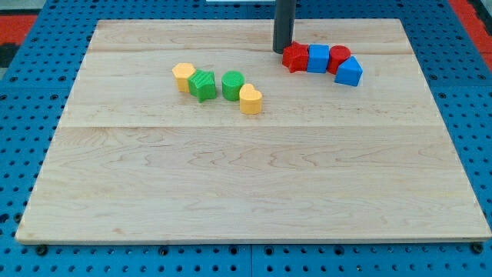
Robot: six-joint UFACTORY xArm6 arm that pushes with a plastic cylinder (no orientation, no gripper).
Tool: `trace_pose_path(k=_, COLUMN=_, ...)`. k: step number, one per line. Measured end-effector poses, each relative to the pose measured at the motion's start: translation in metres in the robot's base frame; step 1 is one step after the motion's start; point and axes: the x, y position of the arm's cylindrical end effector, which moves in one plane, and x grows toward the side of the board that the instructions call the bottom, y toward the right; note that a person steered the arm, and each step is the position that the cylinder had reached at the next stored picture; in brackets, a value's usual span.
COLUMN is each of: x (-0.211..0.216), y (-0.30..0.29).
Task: Separate the triangle from the red circle
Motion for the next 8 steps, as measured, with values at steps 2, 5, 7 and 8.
trace_pose_path(k=2, x=0.018, y=-0.018)
trace_pose_path(k=5, x=0.06, y=0.066)
trace_pose_path(k=7, x=0.063, y=0.078)
trace_pose_path(k=8, x=0.063, y=0.091)
